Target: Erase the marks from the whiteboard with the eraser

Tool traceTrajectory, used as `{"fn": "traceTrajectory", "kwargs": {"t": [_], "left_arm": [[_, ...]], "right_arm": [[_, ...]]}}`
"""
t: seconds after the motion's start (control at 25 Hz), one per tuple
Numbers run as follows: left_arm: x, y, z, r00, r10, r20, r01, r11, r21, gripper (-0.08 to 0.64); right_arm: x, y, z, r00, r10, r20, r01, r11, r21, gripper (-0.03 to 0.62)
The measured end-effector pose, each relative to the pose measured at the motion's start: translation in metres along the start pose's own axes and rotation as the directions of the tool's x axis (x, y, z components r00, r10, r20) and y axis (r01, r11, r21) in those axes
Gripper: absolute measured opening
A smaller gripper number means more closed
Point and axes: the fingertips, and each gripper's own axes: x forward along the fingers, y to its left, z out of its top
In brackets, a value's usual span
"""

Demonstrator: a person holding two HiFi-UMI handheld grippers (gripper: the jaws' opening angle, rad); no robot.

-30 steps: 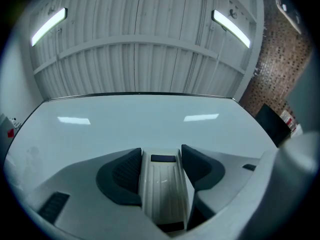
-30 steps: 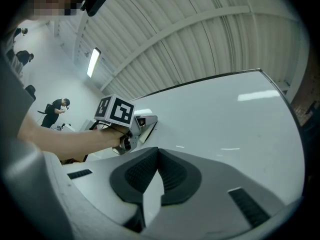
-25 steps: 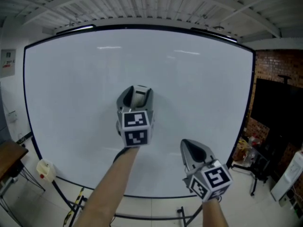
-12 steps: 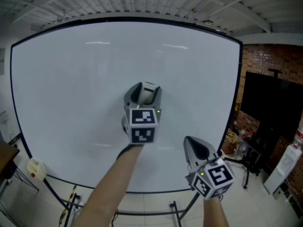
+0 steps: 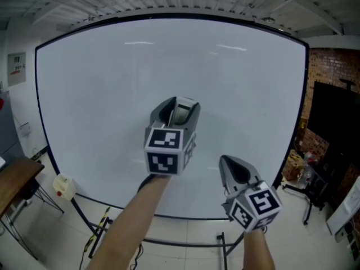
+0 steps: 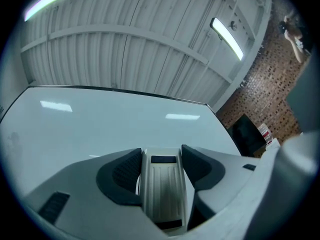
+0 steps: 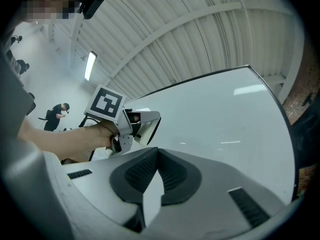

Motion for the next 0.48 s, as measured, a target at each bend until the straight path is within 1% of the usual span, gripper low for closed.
{"fn": "traceTrajectory", "kwargs": {"t": [0.16,0.28,0.4,0.48], "left_arm": [[-0.034,0.026,-0.009,0.999,0.029,-0.034,-0.028,1.000,0.005,0.259],[-0.064,0.054,-0.023,0.997,0.044,-0.061,-0.044,0.999,-0.001,0.259],[-0.098,0.087,-0.038,0.994,0.063,-0.088,-0.063,0.998,-0.002,0.259],[-0.125,0.106,-0.052,0.990,0.068,-0.121,-0.068,0.998,-0.003,0.259]], "right_arm": [[0.020,0.029,0.002,0.998,0.060,0.003,-0.060,0.998,0.027,-0.003],[0.039,0.057,0.000,0.996,0.086,0.008,-0.087,0.995,0.046,-0.003],[0.060,0.090,-0.005,0.994,0.111,0.009,-0.112,0.990,0.081,-0.003],[0.072,0.118,-0.012,0.992,0.128,0.000,-0.127,0.986,0.106,-0.003]]}}
